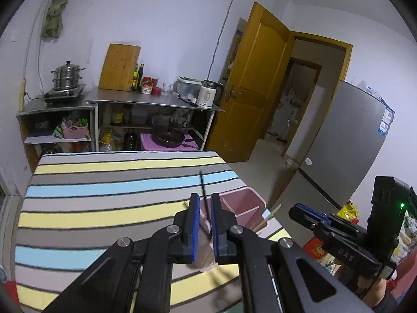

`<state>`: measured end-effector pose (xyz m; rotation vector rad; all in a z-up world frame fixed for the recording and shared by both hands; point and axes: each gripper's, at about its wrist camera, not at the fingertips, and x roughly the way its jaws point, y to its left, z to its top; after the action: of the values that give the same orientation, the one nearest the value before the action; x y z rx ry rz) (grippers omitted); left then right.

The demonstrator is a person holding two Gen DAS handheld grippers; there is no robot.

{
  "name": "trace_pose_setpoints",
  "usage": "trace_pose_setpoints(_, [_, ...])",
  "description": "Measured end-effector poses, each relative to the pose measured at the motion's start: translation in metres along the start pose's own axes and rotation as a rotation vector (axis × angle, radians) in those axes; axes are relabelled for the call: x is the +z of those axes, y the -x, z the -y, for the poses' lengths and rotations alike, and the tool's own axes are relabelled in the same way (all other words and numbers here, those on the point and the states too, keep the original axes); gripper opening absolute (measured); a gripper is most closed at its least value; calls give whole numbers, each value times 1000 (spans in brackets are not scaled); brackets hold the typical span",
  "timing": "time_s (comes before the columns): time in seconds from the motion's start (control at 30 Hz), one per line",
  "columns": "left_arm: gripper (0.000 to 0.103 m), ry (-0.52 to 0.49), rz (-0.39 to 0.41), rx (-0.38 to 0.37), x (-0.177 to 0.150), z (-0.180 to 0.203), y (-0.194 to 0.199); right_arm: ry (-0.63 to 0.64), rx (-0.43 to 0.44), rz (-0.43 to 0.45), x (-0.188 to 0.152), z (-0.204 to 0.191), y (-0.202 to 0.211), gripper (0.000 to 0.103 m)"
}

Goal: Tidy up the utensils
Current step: 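Move both open tools back to the chopstick pile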

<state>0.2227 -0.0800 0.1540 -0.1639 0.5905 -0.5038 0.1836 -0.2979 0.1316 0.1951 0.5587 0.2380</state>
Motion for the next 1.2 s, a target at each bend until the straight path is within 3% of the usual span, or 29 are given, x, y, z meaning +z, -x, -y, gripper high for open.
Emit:
trace_pose_setpoints(0.2, [7, 6, 0, 37, -37, -15, 26, 10, 19, -30, -27, -12, 7, 15])
trace_pose_setpoints(0.57, [7, 77, -87, 110, -104, -58, 40, 6, 72, -131, -76, -29, 2, 15])
trace_pose_setpoints(0.83, [8, 135, -168, 157, -145, -83, 34, 13, 105, -212, -102, -42, -15, 15])
trace_pose_setpoints(1.2, [15, 203, -255, 203, -168, -113, -6, 18, 132, -278, -118, -50, -40, 15])
